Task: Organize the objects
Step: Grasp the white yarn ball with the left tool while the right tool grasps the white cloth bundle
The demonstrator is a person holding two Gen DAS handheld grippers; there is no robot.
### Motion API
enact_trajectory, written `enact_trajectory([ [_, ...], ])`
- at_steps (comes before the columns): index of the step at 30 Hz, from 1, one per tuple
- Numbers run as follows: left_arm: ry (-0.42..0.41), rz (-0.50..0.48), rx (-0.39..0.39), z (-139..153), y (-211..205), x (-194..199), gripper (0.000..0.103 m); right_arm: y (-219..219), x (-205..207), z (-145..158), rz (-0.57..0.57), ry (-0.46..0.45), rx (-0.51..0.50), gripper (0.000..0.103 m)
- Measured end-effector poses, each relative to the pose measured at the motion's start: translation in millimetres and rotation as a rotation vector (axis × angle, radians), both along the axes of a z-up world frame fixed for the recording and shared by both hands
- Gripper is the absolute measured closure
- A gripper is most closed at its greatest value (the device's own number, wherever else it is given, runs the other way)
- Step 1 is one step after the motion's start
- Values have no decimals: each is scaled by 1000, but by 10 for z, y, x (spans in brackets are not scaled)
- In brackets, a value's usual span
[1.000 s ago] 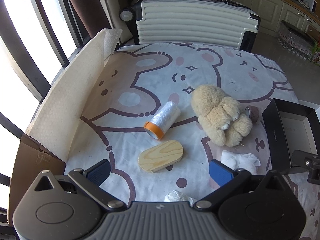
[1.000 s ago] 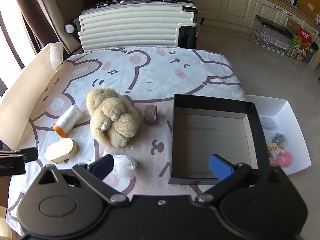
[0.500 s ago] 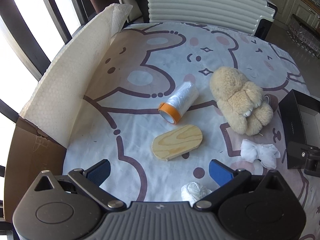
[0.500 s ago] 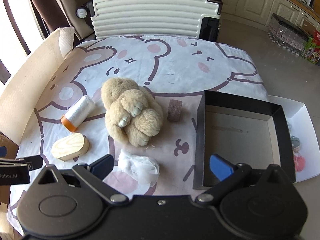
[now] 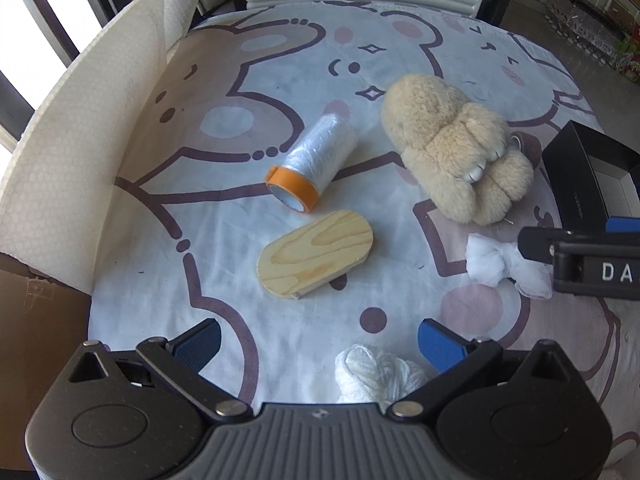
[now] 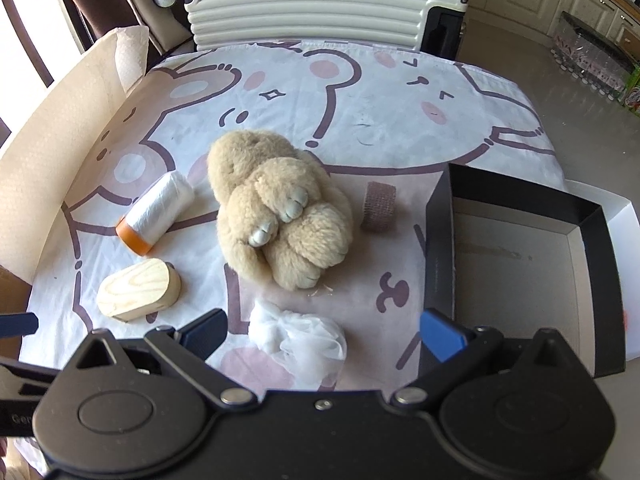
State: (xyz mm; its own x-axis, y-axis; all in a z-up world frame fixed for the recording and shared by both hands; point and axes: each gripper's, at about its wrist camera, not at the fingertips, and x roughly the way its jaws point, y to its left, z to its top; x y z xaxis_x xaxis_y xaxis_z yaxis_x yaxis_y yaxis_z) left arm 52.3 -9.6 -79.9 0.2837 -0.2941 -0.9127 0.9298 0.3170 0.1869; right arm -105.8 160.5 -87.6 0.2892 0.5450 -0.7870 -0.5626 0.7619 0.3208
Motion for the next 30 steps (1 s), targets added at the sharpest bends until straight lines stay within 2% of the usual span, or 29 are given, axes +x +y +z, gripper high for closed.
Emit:
enact_trajectory([
  [2, 10, -12, 19, -62, -7, 1, 0, 61, 8, -17, -5, 11, -1, 0],
  [4, 23, -19, 41, -124, -11, 15, 0, 122, 27, -49, -9, 36, 3, 7],
  [11, 71, -63, 94, -272, -19, 58, 0, 281, 104, -221, -30, 159, 40, 15],
  [17, 89, -119, 141, -366, -35, 26, 0, 366, 188, -369, -73, 233, 21, 22],
  [27, 91, -213, 202, -506, -67, -74, 4, 491, 202, -462, -91, 204, -82, 25],
  [30, 100, -227, 210, -525, -74, -77, 6, 498, 237, -520, -114, 221, -108, 28],
])
